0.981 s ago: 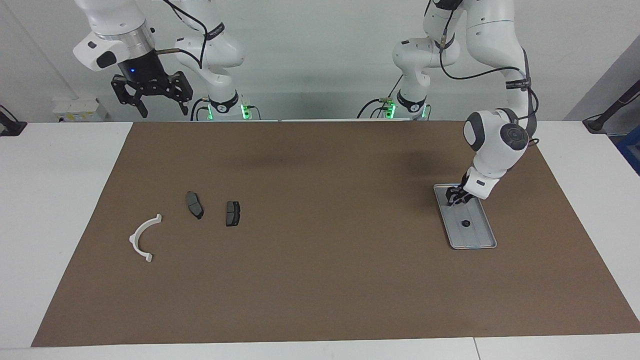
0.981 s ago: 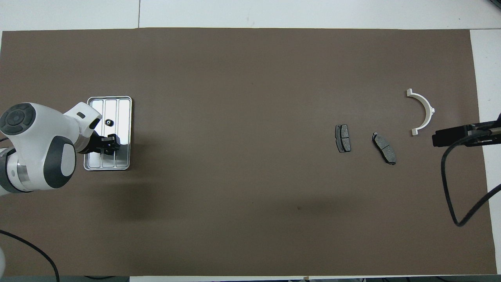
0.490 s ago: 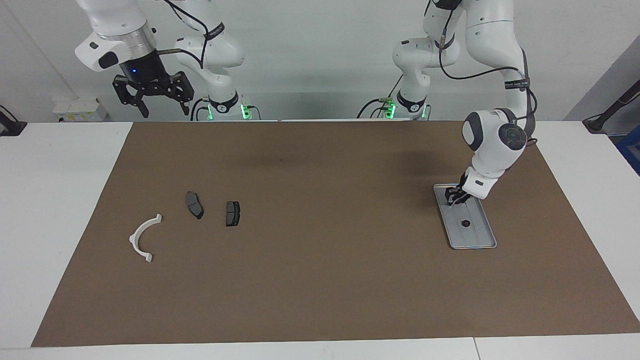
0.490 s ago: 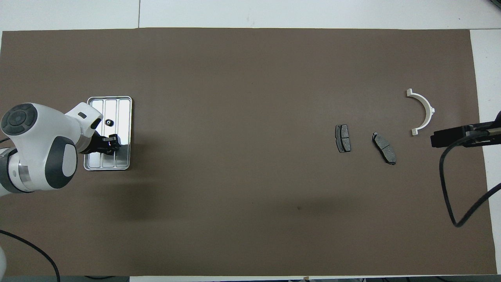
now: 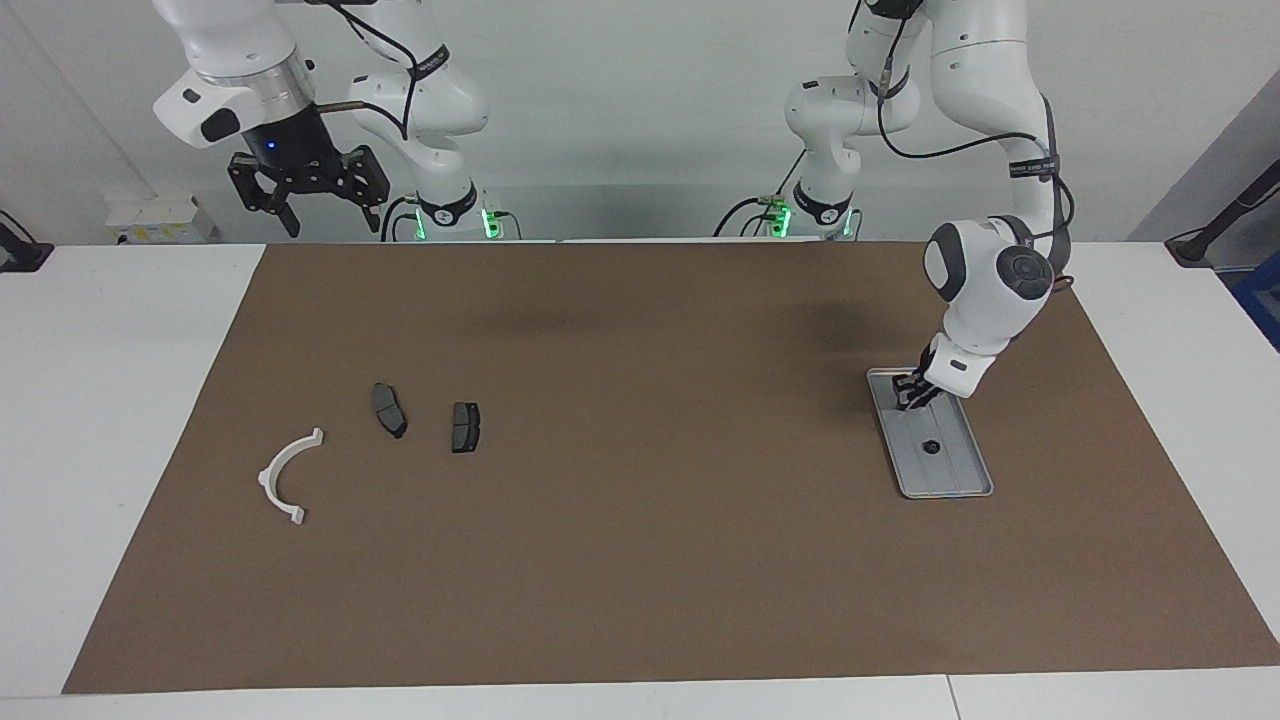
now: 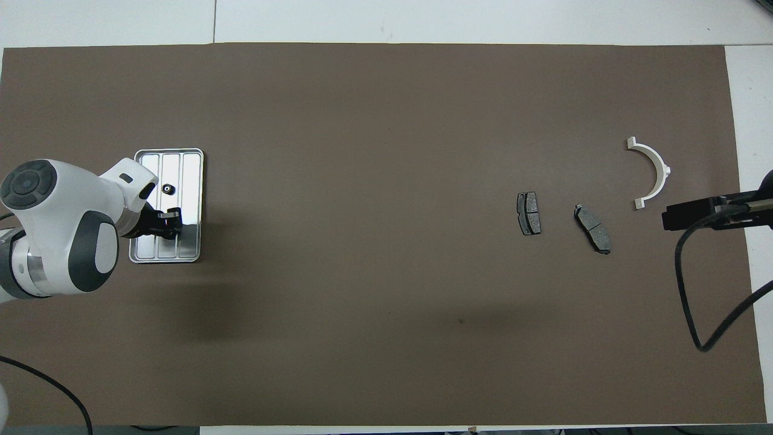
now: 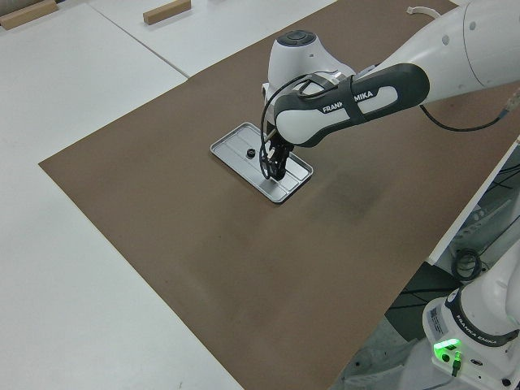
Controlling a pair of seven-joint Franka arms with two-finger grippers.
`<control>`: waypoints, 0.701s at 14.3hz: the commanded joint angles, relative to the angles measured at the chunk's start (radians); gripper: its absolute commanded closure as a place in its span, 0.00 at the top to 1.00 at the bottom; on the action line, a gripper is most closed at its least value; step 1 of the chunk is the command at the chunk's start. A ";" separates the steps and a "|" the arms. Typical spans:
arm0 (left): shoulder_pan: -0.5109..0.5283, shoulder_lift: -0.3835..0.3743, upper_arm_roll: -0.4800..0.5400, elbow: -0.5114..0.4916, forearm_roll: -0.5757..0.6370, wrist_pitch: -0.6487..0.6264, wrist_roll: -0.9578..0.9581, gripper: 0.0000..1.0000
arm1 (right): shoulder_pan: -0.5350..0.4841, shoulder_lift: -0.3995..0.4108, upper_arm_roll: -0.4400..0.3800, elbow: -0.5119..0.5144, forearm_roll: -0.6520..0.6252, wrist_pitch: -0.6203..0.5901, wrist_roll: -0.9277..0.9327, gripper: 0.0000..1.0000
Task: Place bearing gear from tray to pile
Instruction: 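Carry the bearing to the table center and release it with the left gripper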
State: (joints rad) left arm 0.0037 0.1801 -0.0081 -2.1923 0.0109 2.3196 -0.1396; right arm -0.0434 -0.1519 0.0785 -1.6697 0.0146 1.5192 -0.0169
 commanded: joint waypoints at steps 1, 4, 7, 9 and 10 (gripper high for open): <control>-0.020 0.012 0.007 0.072 -0.035 -0.063 -0.044 0.00 | -0.007 -0.031 0.004 -0.035 0.011 0.003 -0.020 1.00; -0.131 0.057 0.007 0.283 -0.071 -0.184 -0.283 0.00 | -0.007 -0.031 0.004 -0.035 0.011 -0.001 -0.021 1.00; -0.325 0.101 0.011 0.377 -0.068 -0.177 -0.549 0.00 | -0.007 -0.031 0.004 -0.035 0.011 -0.004 -0.024 1.00; -0.408 0.149 0.013 0.454 -0.066 -0.190 -0.654 0.00 | -0.007 -0.031 0.004 -0.035 0.011 -0.004 -0.028 1.00; -0.454 0.185 0.014 0.492 -0.065 -0.195 -0.707 0.00 | -0.007 -0.031 0.004 -0.035 0.011 -0.004 -0.028 1.00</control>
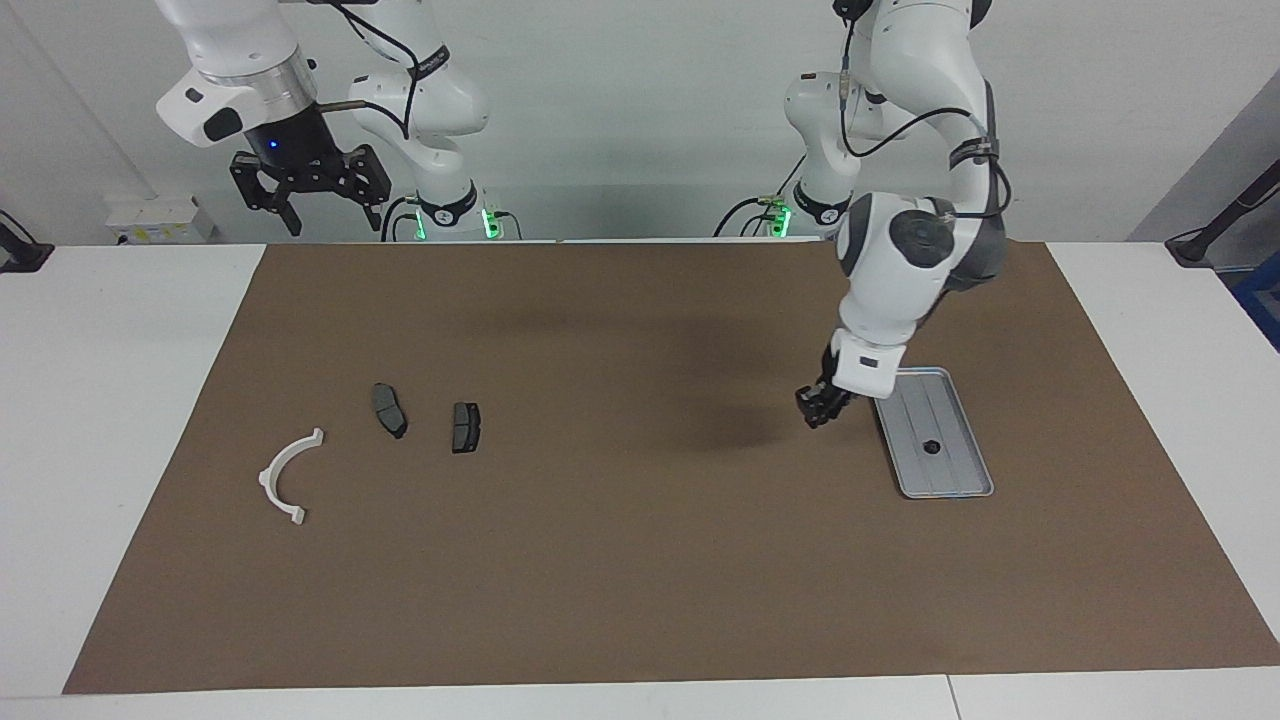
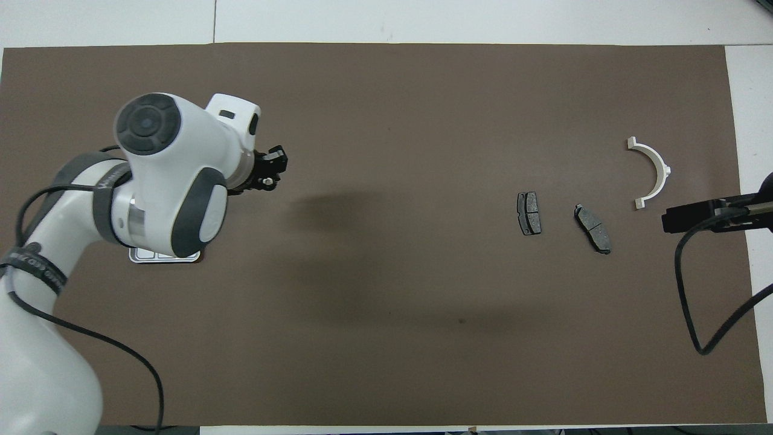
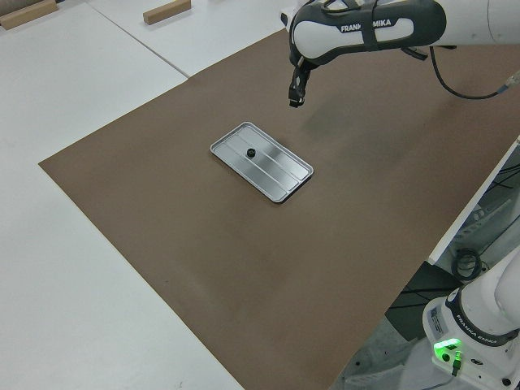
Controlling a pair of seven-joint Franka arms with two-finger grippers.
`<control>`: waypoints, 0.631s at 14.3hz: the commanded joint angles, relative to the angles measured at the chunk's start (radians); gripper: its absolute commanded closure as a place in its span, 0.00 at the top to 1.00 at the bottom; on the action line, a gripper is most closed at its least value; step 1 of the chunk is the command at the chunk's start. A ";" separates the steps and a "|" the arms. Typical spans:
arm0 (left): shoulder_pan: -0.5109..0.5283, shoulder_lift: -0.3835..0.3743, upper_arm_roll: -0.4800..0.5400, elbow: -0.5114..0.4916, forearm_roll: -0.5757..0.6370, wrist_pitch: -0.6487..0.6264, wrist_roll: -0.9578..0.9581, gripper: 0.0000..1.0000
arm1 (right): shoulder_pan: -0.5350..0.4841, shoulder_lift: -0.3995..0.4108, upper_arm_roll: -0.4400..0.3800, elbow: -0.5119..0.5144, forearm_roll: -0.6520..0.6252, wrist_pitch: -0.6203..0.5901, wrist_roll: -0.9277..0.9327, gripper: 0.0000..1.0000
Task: Place bearing gear from tray to pile
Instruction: 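Carry the bearing to the table center and release it with the left gripper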
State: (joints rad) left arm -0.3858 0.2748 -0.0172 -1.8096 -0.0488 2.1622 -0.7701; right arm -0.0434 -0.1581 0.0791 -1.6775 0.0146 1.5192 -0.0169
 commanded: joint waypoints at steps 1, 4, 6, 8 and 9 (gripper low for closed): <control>-0.106 0.142 0.023 0.152 -0.002 -0.036 -0.139 0.00 | -0.007 -0.024 0.004 -0.027 0.011 -0.004 -0.028 1.00; -0.174 0.212 0.023 0.185 0.023 -0.024 -0.215 0.00 | -0.007 -0.024 0.004 -0.027 0.011 -0.005 -0.028 1.00; -0.189 0.204 0.025 0.118 0.033 0.007 -0.215 0.00 | -0.007 -0.026 0.004 -0.027 0.011 -0.005 -0.028 1.00; -0.199 0.189 0.025 0.055 0.052 0.050 -0.215 0.00 | -0.007 -0.027 0.004 -0.028 0.011 -0.005 -0.028 1.00; -0.199 0.184 0.025 0.041 0.052 0.054 -0.215 0.00 | -0.007 -0.027 0.004 -0.031 0.011 -0.004 -0.028 1.00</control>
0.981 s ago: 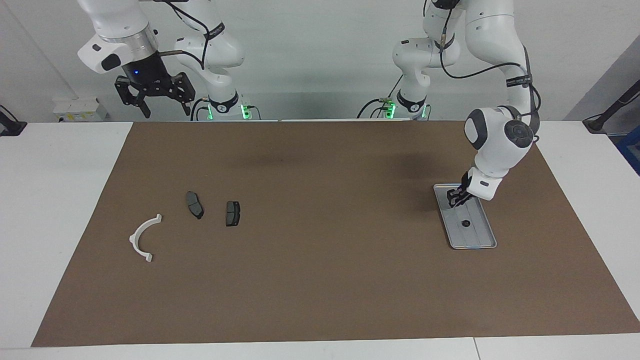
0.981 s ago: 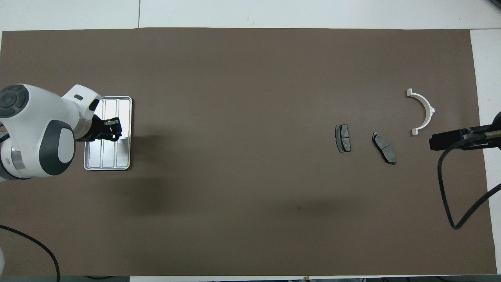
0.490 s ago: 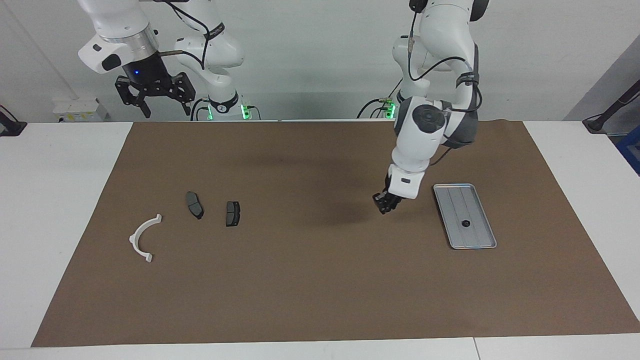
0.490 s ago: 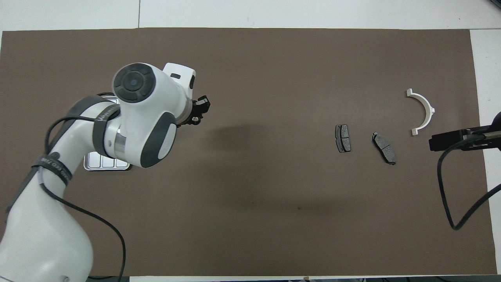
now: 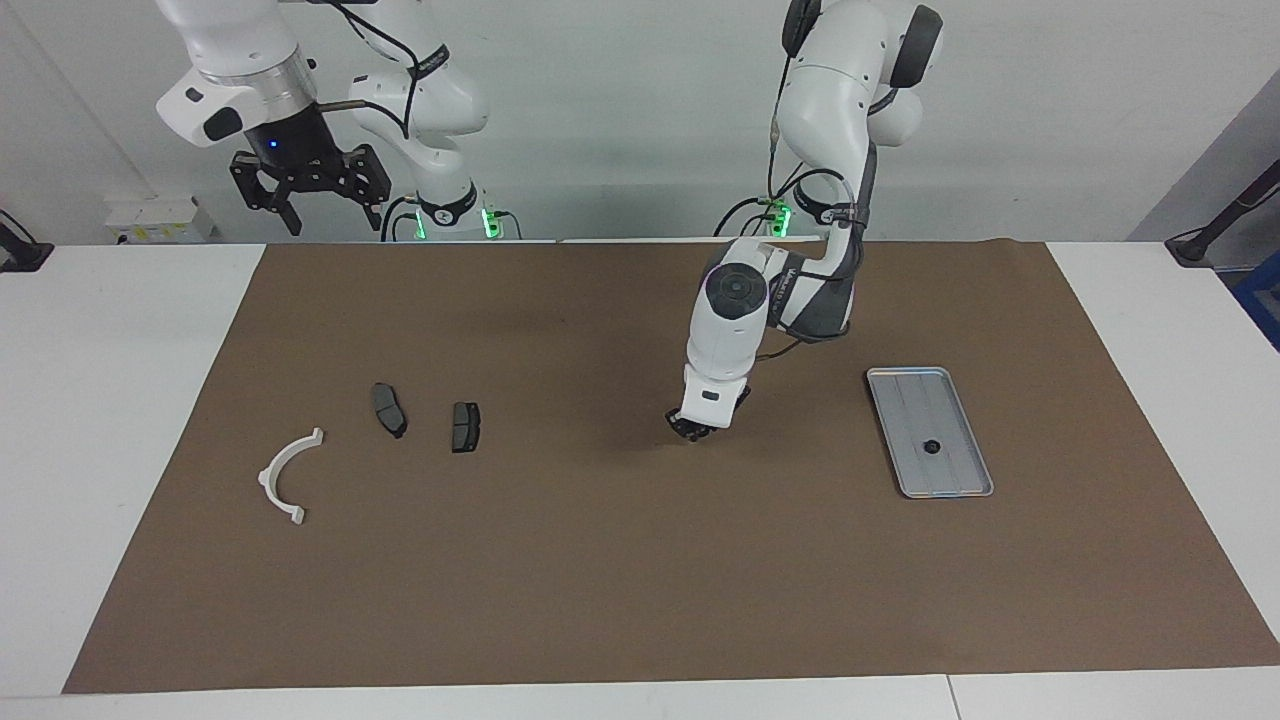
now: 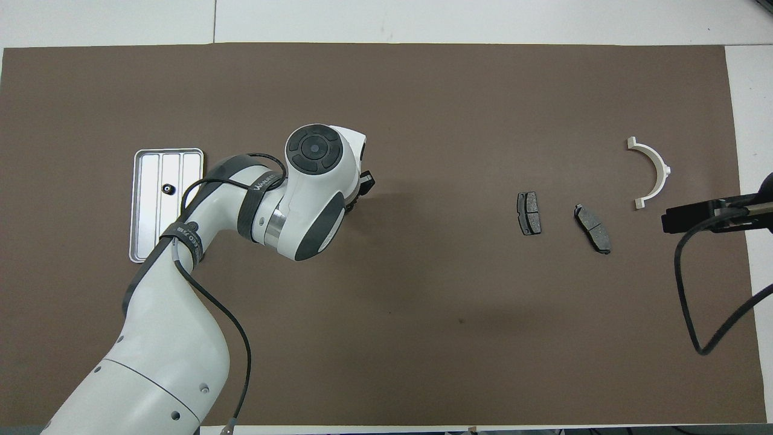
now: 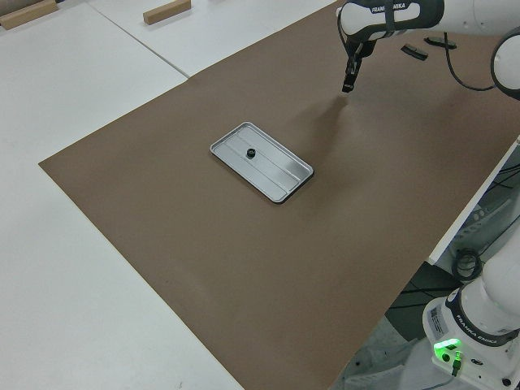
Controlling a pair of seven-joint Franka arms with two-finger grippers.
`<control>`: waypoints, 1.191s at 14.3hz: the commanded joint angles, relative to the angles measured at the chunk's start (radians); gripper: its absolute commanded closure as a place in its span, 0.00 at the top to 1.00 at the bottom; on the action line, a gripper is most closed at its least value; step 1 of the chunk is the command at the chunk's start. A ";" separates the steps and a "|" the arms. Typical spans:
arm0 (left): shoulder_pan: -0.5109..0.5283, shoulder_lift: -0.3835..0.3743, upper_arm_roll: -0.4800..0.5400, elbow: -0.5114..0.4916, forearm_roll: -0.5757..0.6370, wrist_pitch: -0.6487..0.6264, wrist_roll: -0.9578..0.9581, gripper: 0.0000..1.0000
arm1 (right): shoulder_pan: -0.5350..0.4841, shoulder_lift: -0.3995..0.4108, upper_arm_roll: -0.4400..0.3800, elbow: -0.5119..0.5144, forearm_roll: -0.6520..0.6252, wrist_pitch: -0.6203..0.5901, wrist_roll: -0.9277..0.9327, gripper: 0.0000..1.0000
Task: Place bearing gear from tray to pile
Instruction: 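Carry the bearing to the table center and release it with the left gripper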
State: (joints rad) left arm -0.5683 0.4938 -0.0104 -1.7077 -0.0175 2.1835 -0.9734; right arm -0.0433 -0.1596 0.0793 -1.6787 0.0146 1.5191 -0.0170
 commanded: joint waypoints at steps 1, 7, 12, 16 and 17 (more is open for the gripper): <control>-0.016 -0.035 0.018 -0.061 0.021 0.035 -0.013 0.00 | -0.007 -0.029 0.004 -0.036 0.011 -0.004 -0.026 1.00; -0.018 -0.038 0.021 -0.078 0.027 0.056 -0.033 0.81 | -0.006 -0.035 0.005 -0.046 0.011 0.001 -0.023 1.00; 0.086 -0.115 0.020 -0.050 0.133 -0.065 0.075 1.00 | 0.005 -0.037 0.007 -0.047 0.011 -0.001 -0.018 1.00; 0.309 -0.184 0.018 -0.122 0.131 -0.062 0.472 1.00 | 0.048 -0.034 0.008 -0.049 0.011 0.001 0.122 1.00; 0.368 -0.184 0.018 -0.124 0.128 -0.059 0.590 1.00 | 0.080 -0.029 0.008 -0.050 0.013 0.003 0.217 1.00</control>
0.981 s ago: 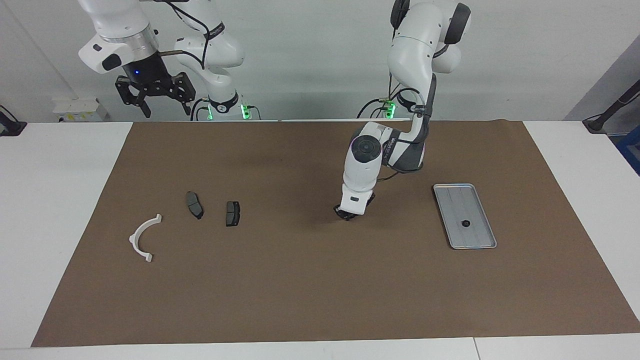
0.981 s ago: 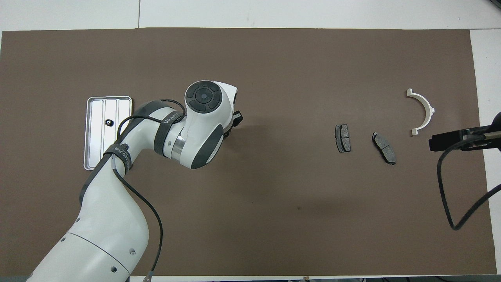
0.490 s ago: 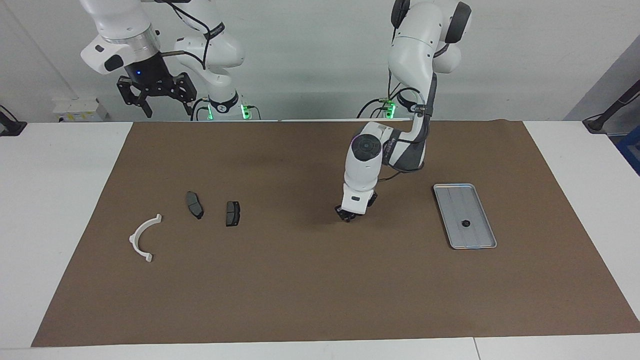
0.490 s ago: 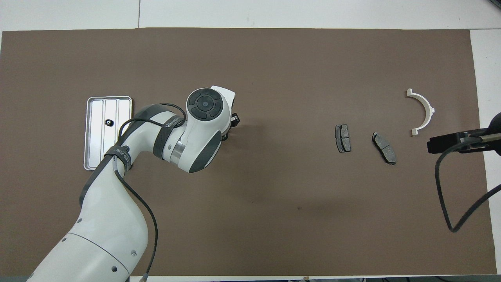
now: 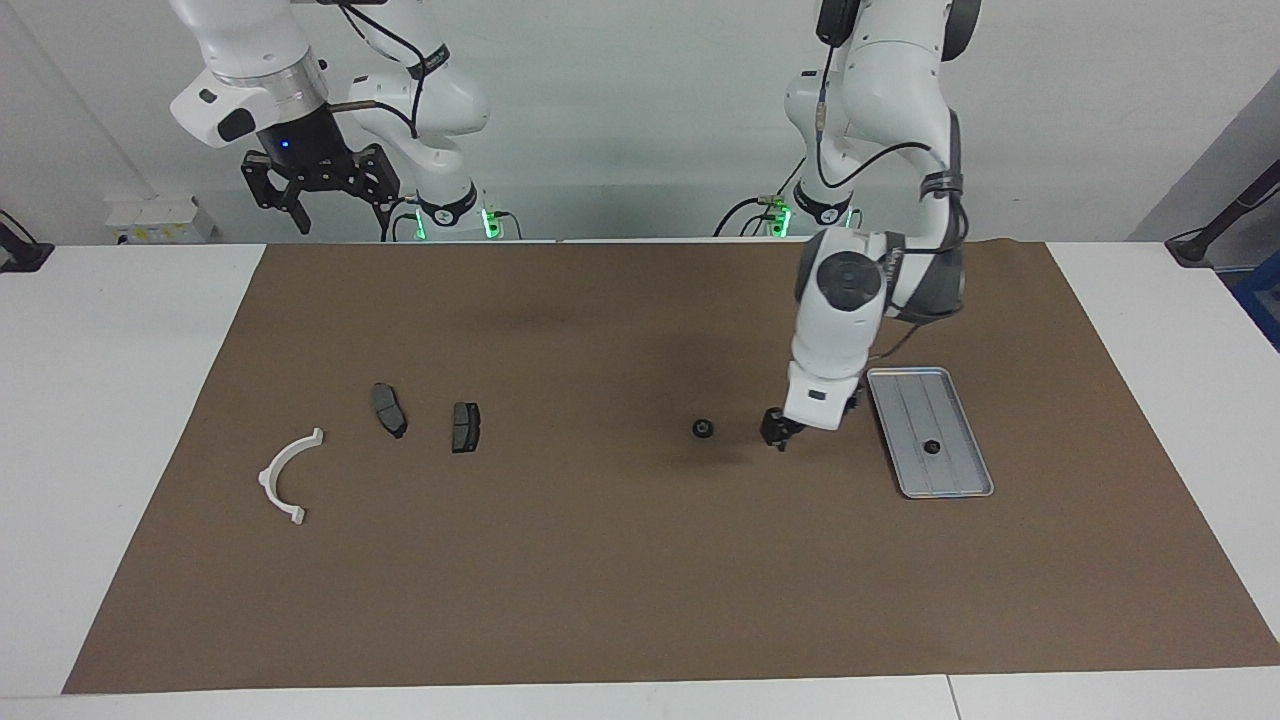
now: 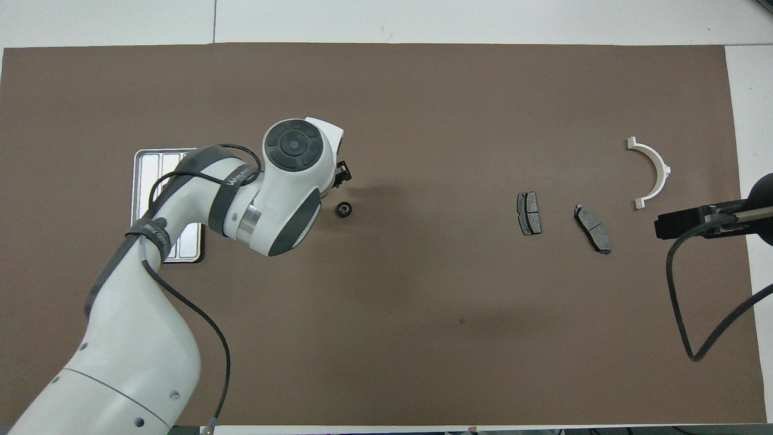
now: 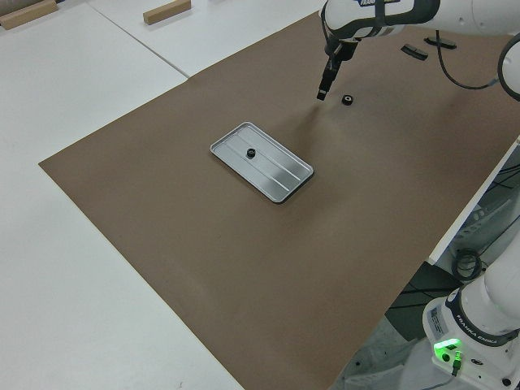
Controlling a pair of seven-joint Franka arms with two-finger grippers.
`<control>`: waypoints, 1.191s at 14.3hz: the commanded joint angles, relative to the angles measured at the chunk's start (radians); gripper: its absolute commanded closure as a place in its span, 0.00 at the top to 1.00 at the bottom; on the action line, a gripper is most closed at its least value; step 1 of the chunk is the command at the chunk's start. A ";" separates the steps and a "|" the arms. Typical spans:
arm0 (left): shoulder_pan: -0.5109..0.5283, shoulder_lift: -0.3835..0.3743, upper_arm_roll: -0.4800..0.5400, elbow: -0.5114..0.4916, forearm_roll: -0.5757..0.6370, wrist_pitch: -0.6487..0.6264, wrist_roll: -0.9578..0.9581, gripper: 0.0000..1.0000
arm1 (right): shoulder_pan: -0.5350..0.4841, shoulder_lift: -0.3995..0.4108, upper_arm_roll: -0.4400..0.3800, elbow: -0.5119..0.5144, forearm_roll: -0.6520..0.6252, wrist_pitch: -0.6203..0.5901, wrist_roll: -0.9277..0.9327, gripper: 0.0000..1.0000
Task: Place bearing gear from tray to pile
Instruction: 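Return the left gripper to the tray while the right gripper reaches the bearing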
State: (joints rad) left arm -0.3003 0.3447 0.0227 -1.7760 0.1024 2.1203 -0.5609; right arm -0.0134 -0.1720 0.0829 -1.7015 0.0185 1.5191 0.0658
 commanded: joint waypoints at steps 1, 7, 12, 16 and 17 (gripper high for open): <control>0.154 -0.033 -0.015 -0.059 0.008 0.013 0.279 1.00 | 0.085 -0.011 0.005 -0.029 0.017 0.012 0.223 1.00; 0.303 -0.023 -0.017 -0.130 -0.010 0.189 0.447 0.95 | 0.312 0.141 0.005 -0.026 0.054 0.192 0.685 1.00; 0.302 -0.006 -0.014 -0.154 -0.127 0.250 0.438 0.66 | 0.482 0.391 0.005 0.084 0.034 0.340 0.946 1.00; 0.299 -0.010 -0.014 -0.184 -0.127 0.245 0.444 0.56 | 0.558 0.603 0.003 0.262 -0.027 0.329 0.993 1.00; 0.297 -0.015 -0.014 -0.201 -0.127 0.247 0.444 0.53 | 0.564 0.639 0.003 0.291 -0.040 0.329 1.008 1.00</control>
State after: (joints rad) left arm -0.0043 0.3472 0.0126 -1.9318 -0.0094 2.3436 -0.1201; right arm 0.5353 0.3755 0.0919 -1.5199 0.0128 1.8777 1.0447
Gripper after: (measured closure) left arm 0.405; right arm 0.000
